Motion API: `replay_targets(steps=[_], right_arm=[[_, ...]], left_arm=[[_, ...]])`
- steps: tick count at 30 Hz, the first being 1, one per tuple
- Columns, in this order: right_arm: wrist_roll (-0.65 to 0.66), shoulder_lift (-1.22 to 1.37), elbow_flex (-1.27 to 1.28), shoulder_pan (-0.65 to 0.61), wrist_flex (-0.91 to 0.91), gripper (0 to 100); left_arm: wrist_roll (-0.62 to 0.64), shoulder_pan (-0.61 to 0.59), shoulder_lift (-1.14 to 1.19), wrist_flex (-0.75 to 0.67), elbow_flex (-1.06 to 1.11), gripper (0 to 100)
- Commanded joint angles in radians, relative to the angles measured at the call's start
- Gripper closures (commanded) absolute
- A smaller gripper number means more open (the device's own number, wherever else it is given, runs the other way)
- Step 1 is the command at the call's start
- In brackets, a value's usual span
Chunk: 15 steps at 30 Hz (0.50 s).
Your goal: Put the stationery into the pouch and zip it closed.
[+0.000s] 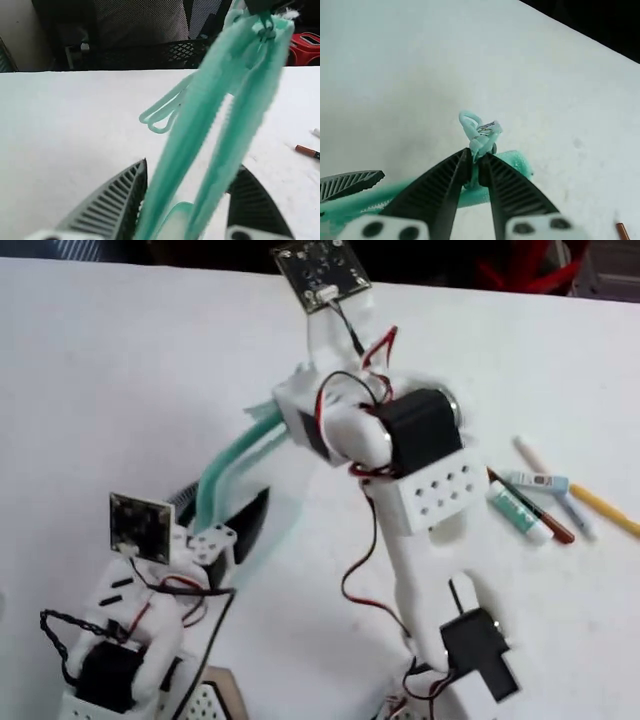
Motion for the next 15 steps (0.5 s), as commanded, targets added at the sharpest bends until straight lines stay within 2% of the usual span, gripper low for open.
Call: replay_targets(steps=[1, 3, 6, 10, 15], right_arm=[[0.002, -0.042, -0.009, -0.001, 0.004, 97.7], [0.002, -0.041, -0.009, -0.007, 0.012, 97.7], [-0.020, -0.041, -0.009, -0.031, 0.015, 97.7], [-0.025, -0.039, -0.009, -0.076, 0.010, 97.7], [-0.025, -0.042, -0.009, -0.096, -0.010, 97.7]], left_arm=[[-0.017, 0.019, 0.012, -0.008, -0.006, 83], [-0.020, 0.065, 0.012, -0.009, 0.002, 89], [-0.121, 0.133, 0.012, -0.078, 0.043, 99], [-0.126, 0.154, 0.012, -0.135, 0.078, 98], [-0.126, 0.151, 0.012, -0.129, 0.078, 98]])
